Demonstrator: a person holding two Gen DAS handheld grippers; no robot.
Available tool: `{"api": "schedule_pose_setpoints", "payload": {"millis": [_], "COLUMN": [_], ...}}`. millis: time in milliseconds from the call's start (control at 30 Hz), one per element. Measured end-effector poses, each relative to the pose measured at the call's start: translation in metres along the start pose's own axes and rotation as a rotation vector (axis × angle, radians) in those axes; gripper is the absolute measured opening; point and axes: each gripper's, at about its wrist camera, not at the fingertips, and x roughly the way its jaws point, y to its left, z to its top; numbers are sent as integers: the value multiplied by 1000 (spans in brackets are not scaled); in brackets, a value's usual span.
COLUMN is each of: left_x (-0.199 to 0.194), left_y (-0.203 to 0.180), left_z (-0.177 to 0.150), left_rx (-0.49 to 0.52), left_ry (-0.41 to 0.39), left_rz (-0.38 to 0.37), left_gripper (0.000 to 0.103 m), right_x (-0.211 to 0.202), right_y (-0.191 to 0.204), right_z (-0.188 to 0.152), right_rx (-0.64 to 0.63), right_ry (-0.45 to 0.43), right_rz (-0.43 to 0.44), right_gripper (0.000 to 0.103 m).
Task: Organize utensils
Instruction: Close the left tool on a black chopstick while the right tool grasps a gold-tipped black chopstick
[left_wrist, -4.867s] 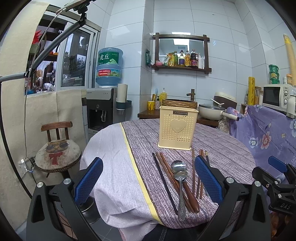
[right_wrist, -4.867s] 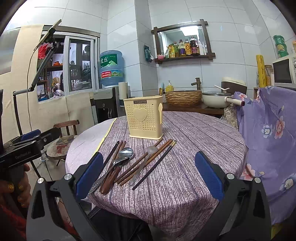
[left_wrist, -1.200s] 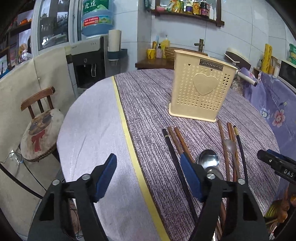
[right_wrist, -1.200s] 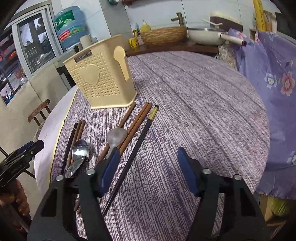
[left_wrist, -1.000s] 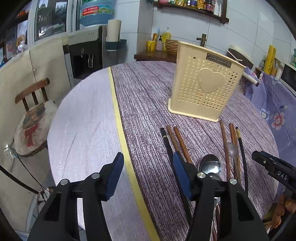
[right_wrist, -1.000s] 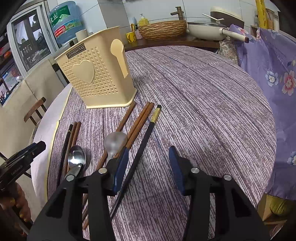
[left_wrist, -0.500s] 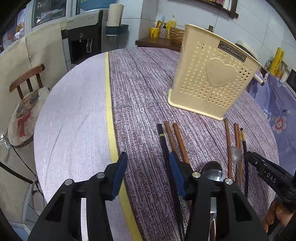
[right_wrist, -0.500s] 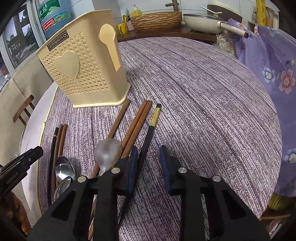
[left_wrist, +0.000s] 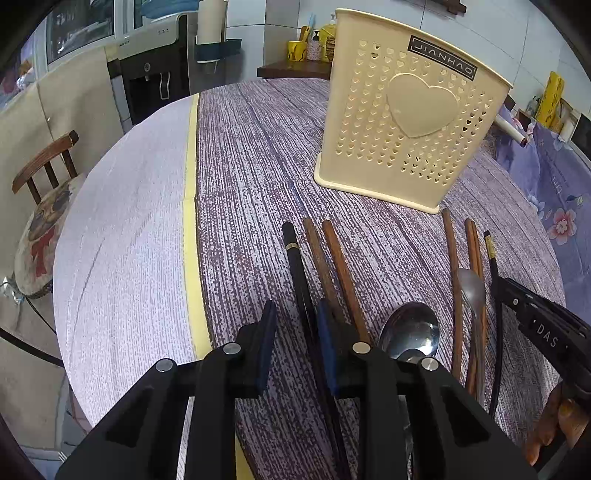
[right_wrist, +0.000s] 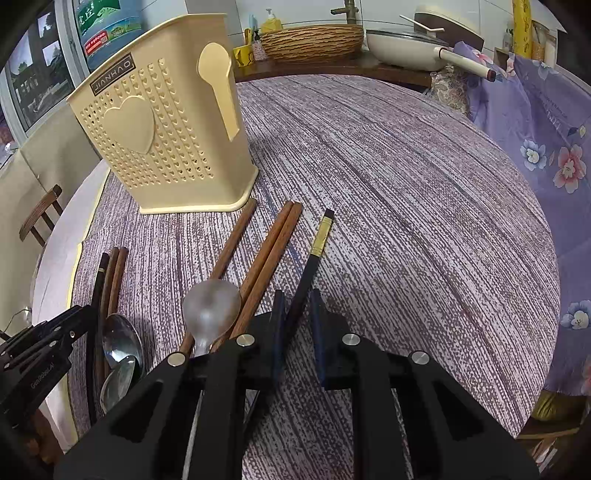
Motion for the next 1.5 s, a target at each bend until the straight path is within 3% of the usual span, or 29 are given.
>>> {"api": "schedule_pose_setpoints", "payload": {"millis": [500,633,1067,1500], "left_x": [16,16,17,20], "left_y": [0,2,1,7], "left_z": [22,20,22,25], "left_rx": [-3,-14,-35,-44], "left_ry": [7,1,-3,-6], "left_rz": [14,25,20,-4], "left_gripper": [17,10,9,8], "right_x": [16,16,18,22], "right_y": [3,4,7,-6], "right_z": [23,23,21,25], "right_rx": [3,-5,-26,11], "right_ry": [8,-1,-19,-30], "right_rz": [5,-5,-9,84], "right_gripper": [14,12,10,9]}}
